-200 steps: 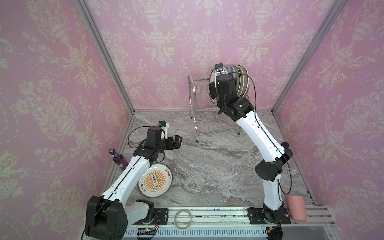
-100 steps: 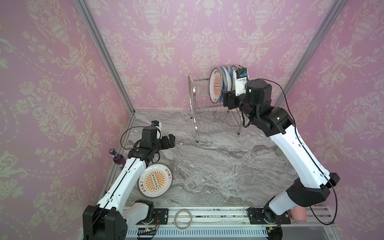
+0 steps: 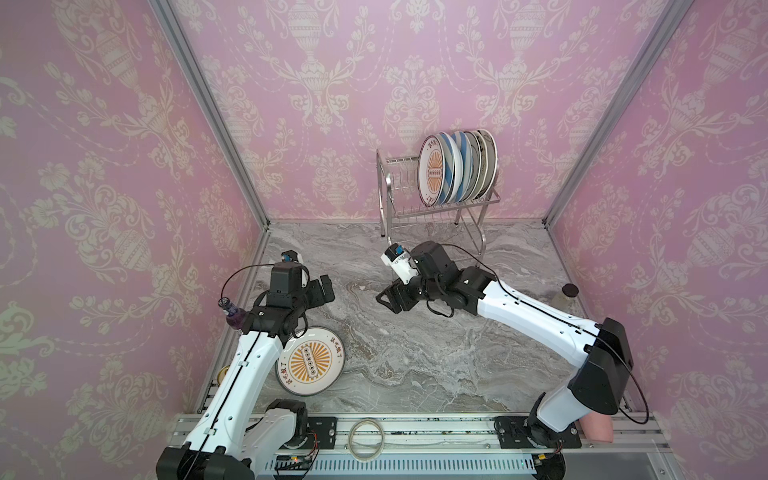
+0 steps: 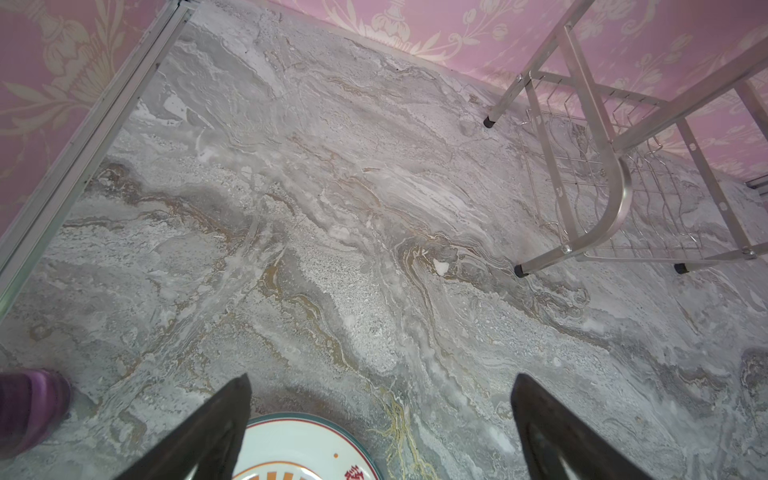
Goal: Load the plates into the dish rack
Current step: 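Open the right gripper and move it toward the last sunburst plate, then grip the sunburst plate's rim with the right gripper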
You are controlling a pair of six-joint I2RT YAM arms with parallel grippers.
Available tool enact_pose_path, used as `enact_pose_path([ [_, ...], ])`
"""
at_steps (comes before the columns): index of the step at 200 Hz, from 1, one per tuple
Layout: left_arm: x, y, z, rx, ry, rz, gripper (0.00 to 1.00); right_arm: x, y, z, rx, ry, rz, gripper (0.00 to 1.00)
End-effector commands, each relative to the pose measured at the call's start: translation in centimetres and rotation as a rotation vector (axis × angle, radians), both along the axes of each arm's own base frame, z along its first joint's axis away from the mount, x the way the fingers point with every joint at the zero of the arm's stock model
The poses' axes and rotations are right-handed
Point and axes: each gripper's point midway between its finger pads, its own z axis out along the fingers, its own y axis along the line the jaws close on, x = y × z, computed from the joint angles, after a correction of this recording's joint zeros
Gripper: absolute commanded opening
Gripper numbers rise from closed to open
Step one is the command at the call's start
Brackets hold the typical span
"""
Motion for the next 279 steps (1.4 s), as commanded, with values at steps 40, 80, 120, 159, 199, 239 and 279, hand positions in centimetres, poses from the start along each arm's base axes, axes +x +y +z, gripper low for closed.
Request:
enact_pose_path([
  [40,-1.6,1.0,-3.1,-0.171,0.086,0.075,0.99,-4.9,7.0,-6.5,0.113,0.247,0.23,0.72],
  [80,-1.3,1.1,-2.9,-0.19,0.086,0.055,0.99,-5.8,10.3,-10.6,0.078,0.358,0.274,0.72],
  [120,-1.7,2.1,-2.7,-0.201,0.084,0.075,0.99,-6.7,13.0,-13.8,0.049,0.435,0.312,0.69],
  [159,-2.1,2.1,-2.5,-0.225,0.076,0.071,0.99,-6.4,13.5,-16.9,-0.012,0.47,0.301,0.66],
  [199,-2.2,2.1,-2.4,-0.228,0.071,0.064,0.99,-6.6,14.4,-17.8,-0.015,0.496,0.313,0.62],
  [239,-2.4,2.2,-2.3,-0.216,0.072,0.058,0.99,-6.2,14.6,-19.0,-0.026,0.516,0.279,0.54],
  [279,-2.4,2.2,-2.2,-0.216,0.068,0.057,0.99,-5.8,14.4,-20.9,-0.078,0.534,0.226,0.47],
])
